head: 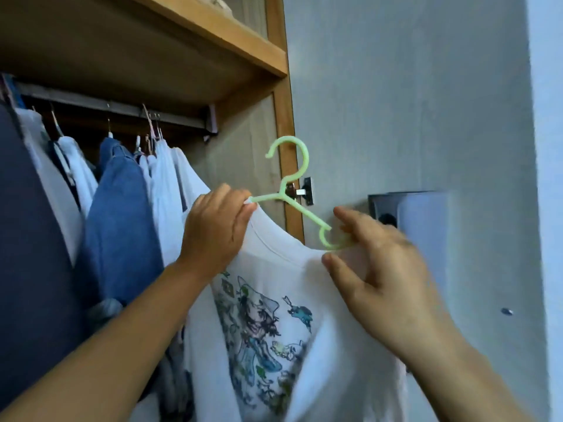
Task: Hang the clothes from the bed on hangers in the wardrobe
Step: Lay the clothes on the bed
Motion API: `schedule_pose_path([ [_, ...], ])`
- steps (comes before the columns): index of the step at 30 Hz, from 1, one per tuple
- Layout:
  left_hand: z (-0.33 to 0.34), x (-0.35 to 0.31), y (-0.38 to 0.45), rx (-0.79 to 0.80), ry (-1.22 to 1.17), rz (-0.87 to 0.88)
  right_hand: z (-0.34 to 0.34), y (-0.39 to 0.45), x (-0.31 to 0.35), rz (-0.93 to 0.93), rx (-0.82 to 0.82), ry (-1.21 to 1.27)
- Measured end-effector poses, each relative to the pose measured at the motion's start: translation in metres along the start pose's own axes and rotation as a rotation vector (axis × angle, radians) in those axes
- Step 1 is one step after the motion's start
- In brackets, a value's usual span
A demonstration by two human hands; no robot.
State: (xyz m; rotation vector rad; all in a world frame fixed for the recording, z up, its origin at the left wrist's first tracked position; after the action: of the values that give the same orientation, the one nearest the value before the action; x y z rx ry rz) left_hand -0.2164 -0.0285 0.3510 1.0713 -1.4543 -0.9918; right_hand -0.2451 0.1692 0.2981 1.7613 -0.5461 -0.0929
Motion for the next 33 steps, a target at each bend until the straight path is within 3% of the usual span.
schedule_pose_path([
  [8,-0.009,-0.118,-0.044,0.018,-0.206,0.128,-0.077,-0.07,-0.009,0.042,0.007,-0.3],
  [14,0.021,-0.211,-0.064,0.011,-0.546,0.091,-0.14,-0.128,-0.054,0.265,0.048,-0.658],
  [20,0.048,-0.325,-0.083,0.057,-0.947,0.139,-0.237,-0.196,-0.076,0.544,-0.007,-0.676],
  [26,0.044,-0.446,-0.092,0.12,-1.378,0.235,-0.339,-0.259,-0.028,0.695,-0.247,-0.959],
  [33,-0.004,-0.562,-0.093,0.126,-1.822,0.246,-0.417,-0.294,0.066,0.705,-0.326,-1.433],
])
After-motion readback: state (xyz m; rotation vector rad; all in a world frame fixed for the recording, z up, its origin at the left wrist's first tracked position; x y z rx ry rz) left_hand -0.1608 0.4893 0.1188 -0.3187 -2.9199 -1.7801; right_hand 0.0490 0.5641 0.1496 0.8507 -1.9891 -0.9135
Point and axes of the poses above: each hand's wrist, its own y-axis towards the middle knuckle, its own z-axis out of the palm, x = y × z, the point moved 8 cm from there along y, towards the middle knuckle, and after that the axes turned 4 degrees about -y, right-handed, at the moved point
